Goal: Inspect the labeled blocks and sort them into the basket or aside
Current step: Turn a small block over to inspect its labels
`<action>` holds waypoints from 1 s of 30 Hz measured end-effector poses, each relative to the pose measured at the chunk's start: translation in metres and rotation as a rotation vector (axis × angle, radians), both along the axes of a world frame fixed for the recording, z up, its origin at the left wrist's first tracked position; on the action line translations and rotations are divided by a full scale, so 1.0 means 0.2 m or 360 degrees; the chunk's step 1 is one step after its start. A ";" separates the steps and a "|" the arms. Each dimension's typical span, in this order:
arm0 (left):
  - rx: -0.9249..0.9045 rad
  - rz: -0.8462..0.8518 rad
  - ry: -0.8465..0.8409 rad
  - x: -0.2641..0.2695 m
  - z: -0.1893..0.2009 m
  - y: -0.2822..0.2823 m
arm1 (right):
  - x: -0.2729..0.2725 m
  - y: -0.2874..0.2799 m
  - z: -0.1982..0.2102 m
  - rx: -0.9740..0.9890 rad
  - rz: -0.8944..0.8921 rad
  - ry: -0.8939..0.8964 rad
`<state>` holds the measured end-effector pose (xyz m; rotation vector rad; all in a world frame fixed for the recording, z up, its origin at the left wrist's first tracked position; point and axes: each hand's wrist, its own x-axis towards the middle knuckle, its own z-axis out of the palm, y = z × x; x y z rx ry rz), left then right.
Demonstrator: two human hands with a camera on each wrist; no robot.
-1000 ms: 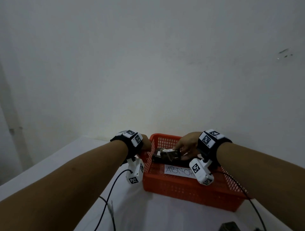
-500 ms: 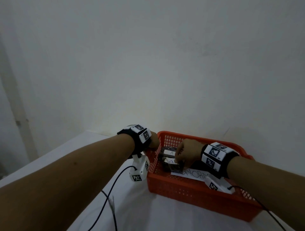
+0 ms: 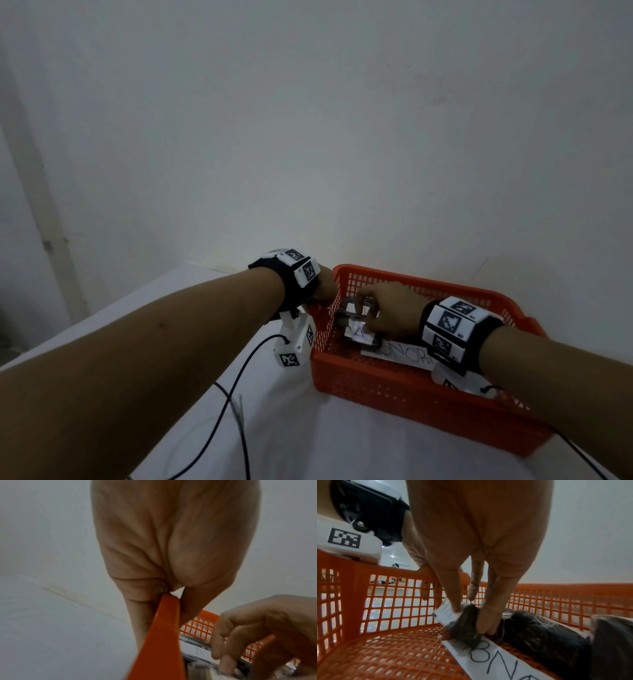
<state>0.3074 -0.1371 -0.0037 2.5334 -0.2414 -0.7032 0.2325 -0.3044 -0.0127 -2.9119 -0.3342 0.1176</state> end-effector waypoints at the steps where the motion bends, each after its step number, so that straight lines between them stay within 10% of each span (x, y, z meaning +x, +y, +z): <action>1: 0.0002 -0.0002 0.0009 0.01 0.00 0.00 | 0.00 0.00 0.00 -0.0009 0.0005 -0.0005; 30: 0.0002 0.0132 -0.0029 -0.04 0.09 -0.01 | 0.01 0.00 0.04 -0.0046 -0.0116 -0.0016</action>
